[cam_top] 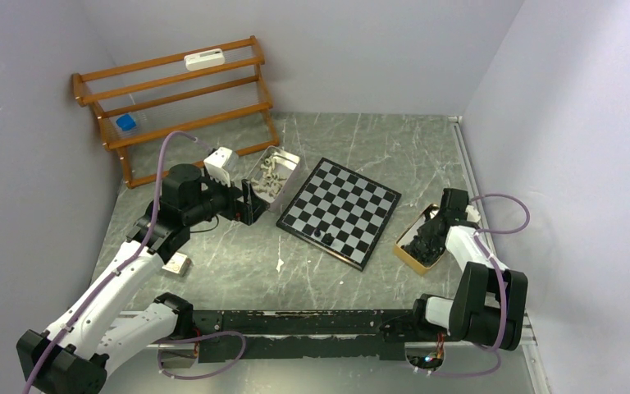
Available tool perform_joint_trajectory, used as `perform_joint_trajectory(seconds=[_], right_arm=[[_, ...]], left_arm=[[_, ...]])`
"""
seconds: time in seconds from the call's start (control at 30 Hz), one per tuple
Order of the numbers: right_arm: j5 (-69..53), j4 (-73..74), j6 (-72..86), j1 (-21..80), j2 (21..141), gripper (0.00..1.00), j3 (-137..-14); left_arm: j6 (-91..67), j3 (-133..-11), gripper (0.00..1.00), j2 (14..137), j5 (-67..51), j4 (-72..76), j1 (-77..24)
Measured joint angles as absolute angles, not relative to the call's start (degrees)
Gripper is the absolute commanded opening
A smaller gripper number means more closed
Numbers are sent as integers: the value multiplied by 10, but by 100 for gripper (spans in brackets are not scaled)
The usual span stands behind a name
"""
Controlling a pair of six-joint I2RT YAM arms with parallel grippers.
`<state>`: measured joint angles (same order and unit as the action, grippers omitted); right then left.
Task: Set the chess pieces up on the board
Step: Pick up the chess piece from the storage box.
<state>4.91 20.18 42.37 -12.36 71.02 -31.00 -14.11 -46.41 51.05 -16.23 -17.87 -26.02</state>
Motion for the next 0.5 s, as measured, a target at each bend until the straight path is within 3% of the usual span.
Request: perform_joint_trajectory(seconds=[0.5], right_arm=[[90,236,417,-124,644,19,-309]], left_arm=[[-140,-464,99,511,-161,-179,-260]])
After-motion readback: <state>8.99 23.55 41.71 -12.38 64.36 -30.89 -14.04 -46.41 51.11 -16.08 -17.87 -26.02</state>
